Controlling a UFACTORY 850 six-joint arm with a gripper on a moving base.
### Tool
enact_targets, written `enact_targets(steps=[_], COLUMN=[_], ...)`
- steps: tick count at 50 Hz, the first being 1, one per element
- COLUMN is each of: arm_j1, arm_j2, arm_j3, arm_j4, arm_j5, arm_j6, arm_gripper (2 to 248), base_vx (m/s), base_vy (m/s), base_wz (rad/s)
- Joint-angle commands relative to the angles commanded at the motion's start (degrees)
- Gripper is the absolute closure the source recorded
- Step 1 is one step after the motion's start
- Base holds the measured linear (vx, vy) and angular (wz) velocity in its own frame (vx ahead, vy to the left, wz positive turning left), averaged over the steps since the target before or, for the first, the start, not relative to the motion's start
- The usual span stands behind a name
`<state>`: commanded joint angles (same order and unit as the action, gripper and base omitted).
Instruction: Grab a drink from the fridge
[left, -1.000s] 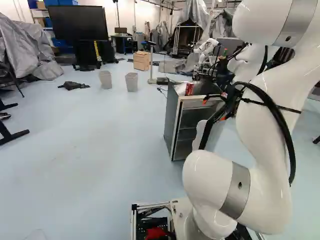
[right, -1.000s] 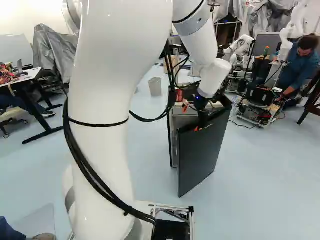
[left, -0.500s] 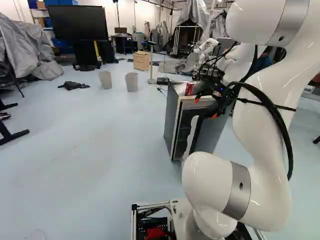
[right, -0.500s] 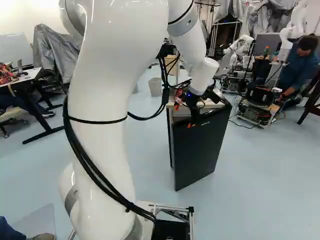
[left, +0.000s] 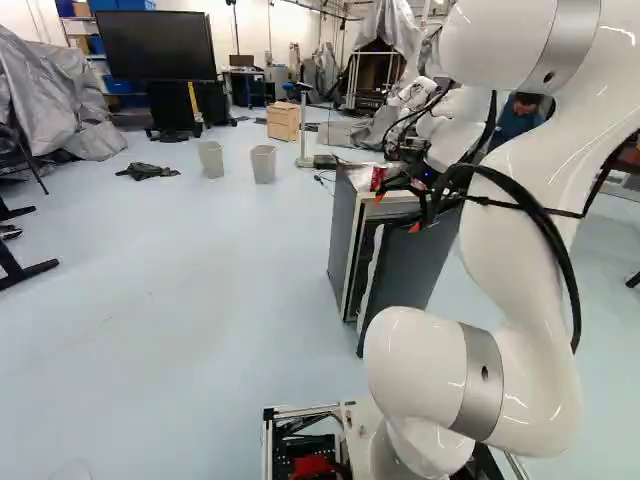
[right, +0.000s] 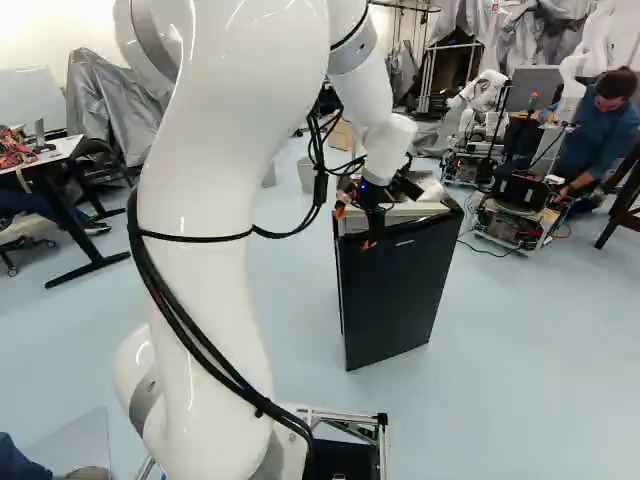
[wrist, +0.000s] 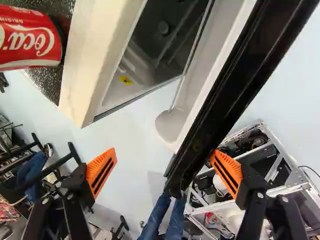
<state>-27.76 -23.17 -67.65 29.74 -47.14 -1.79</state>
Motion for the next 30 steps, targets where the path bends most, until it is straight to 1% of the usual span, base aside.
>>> enact_targets(steps=[30], arm_j1=[5.3], arm_j2=[-1.3], arm_j3=[-1.9], arm_j4=[0.0], arm_j5=[0.0], arm_j6=[0.0], arm_gripper=[3], base_vx=[0.000], base_vy=[0.000], base_wz=[0.000])
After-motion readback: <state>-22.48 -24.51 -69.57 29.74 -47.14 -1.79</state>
